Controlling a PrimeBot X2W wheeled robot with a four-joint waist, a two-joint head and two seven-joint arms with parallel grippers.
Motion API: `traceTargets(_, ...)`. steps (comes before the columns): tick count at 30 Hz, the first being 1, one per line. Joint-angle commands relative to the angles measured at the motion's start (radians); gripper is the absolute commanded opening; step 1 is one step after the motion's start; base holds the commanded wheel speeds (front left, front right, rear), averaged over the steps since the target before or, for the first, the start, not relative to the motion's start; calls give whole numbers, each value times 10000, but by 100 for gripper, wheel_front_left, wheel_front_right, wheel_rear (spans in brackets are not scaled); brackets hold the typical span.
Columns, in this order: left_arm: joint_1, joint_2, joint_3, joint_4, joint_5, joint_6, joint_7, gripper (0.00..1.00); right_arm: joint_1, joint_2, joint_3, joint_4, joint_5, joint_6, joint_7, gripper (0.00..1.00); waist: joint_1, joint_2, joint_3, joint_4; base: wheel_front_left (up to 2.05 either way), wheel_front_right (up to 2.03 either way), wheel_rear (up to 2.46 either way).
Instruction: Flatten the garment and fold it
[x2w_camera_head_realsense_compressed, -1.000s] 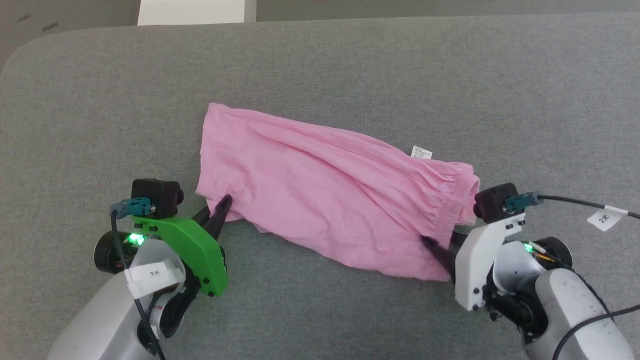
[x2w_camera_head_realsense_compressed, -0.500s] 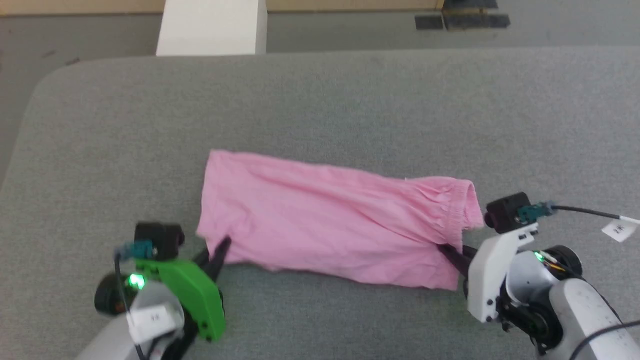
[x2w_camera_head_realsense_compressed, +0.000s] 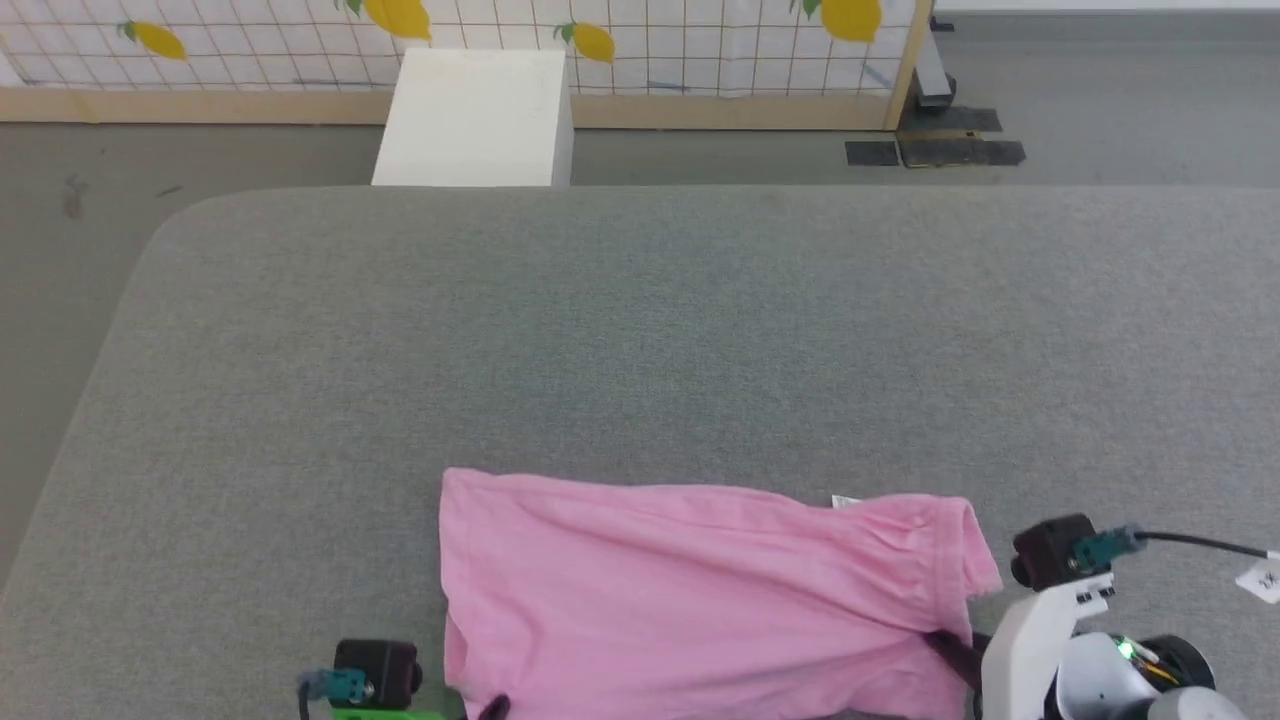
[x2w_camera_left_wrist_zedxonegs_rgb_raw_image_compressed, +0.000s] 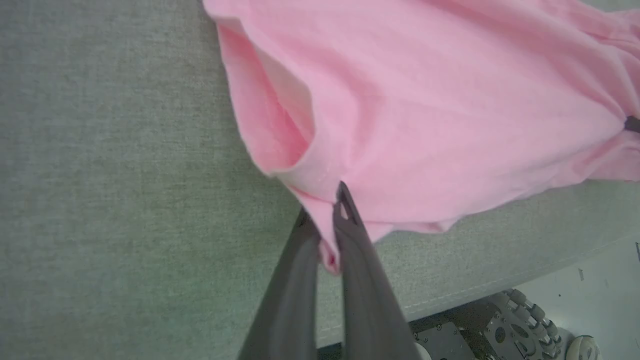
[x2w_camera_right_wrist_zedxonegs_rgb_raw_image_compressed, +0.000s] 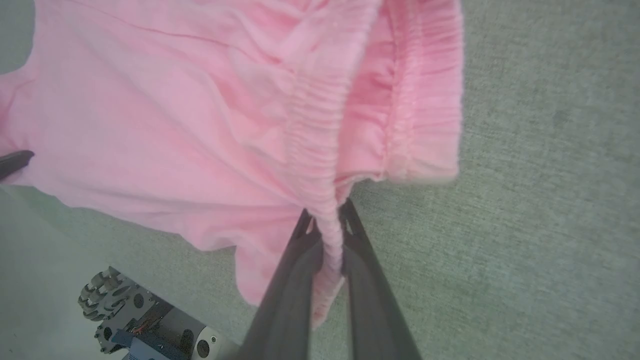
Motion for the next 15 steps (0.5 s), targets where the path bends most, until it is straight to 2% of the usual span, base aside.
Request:
traceTargets(1, 39, 2, 31, 178, -89, -34, -80, 7, 124, 72, -136, -31, -91, -13, -62, 36, 0, 65, 42, 13, 0, 0, 0)
traceTargets(2, -2, -25, 28, 292, -104, -84, -96, 37, 198, 138, -168, 2, -111, -13, -92, 78, 0, 65, 57, 19, 0, 0, 0)
traceTargets(3, -74, -17, 10, 443, -58, -114, -106, 100, 271, 194, -169, 30, -166, -13, -186, 100, 0, 65, 65, 23, 0, 0, 0)
traceTargets(7, -285, -10, 103, 710, 104, -166, -406, 100, 525, 428, -259, 40, -324, -13, -882, 100, 0, 65, 15, 8, 0, 0, 0)
traceTargets(12, -515, 12, 526, 544, 488, 22, -1372, 100, 1010, 624, -619, -316, -529, -13, -2056, 100, 0, 65, -152, 125, 0, 0, 0)
traceTargets(15, -571, 24, 794, 354, 728, 171, -2017, 100, 1286, 656, -861, -735, -642, -13, -2385, 100, 0, 65, -324, 141, 0, 0, 0)
